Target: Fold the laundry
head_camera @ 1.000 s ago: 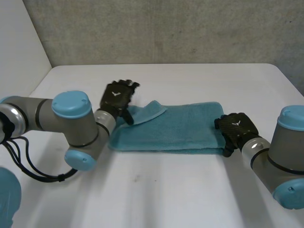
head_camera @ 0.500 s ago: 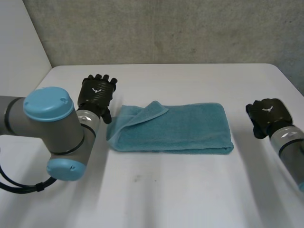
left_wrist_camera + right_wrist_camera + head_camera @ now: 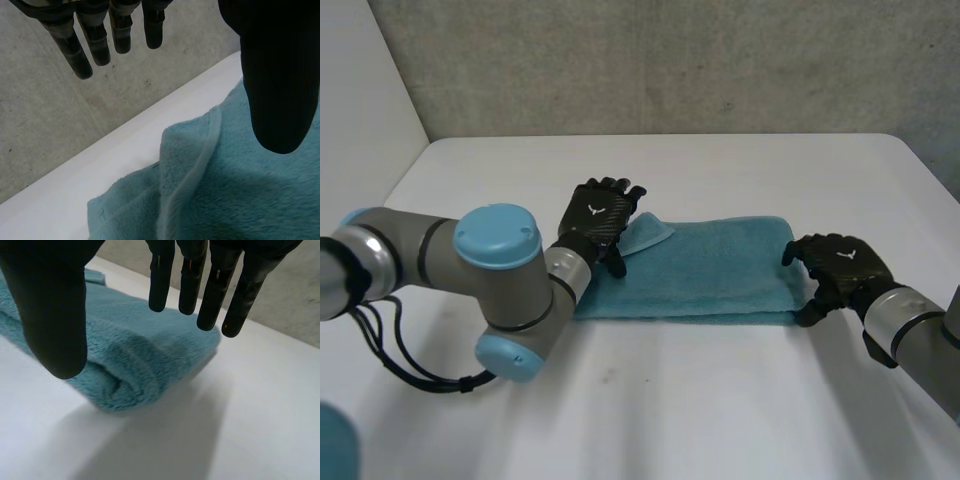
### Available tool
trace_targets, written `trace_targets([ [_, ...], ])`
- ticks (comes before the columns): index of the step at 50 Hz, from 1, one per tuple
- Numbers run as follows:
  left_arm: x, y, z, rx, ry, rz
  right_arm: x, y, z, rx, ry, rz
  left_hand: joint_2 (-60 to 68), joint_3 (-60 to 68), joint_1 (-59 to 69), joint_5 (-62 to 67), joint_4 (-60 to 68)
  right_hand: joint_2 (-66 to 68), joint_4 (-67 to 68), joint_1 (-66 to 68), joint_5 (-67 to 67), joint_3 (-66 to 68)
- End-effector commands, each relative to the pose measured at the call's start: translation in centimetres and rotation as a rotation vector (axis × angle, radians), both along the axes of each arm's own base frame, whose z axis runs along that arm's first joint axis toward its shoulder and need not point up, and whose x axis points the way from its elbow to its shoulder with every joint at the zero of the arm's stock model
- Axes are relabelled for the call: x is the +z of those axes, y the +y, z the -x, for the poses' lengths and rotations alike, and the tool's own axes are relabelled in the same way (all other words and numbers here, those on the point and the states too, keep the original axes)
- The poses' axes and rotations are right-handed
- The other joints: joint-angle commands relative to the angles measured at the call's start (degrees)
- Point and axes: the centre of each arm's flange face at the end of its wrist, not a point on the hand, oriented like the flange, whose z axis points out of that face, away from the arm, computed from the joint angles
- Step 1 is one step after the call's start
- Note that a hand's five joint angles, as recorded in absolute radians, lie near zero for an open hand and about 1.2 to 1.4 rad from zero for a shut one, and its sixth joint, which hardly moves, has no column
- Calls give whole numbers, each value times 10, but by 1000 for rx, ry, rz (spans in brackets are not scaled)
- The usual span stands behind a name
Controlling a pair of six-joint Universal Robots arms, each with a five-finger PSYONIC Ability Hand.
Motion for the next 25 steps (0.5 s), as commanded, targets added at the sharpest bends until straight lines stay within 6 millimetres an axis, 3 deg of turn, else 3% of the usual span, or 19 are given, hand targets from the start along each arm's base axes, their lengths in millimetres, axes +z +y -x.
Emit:
trace_targets([
  [1,-14,-36,-6,62,2,21,-12,-1,-3,20,7,-21,17,10,19,7,16,28,33,61,32,31],
  [5,-24,-67,-30,153,-59,55,-16,-1,-4,24,12,-23,20,13,23,11,19,32,37,64,35,34],
  [6,-24,-67,-30,153,-59,55,-16,-1,-4,24,12,-23,20,13,23,11,19,32,37,64,35,34],
  [8,-24,-86,-53,250,-120,89,-17,-1,-4,24,14,-24,20,13,23,11,19,34,39,66,37,36],
  [10,-22,-89,-59,284,-138,99,-21,-3,-4,24,14,-24,19,12,21,9,18,35,40,68,39,38],
  [16,-8,-73,-66,290,-145,90,-28,-7,-4,24,50,-9,7,0,9,-3,6,45,50,78,49,48],
  [19,-1,-59,-66,276,-142,85,-32,-11,-3,14,74,16,4,-4,6,-6,2,128,133,160,131,130],
  [21,5,-44,-60,252,-137,84,-33,-14,-2,1,81,33,2,-5,4,-8,1,375,380,407,379,378],
  [22,5,-44,-60,252,-137,84,-33,-14,-2,1,81,33,2,-5,4,-8,1,377,382,409,380,379],
  [23,10,-36,-57,239,-134,86,-33,-15,0,-7,81,37,0,-7,2,-10,-1,518,523,550,521,520],
  [25,14,-29,-59,234,-132,85,-32,-15,2,-15,78,41,-3,-10,-1,-13,-4,519,524,551,523,521],
])
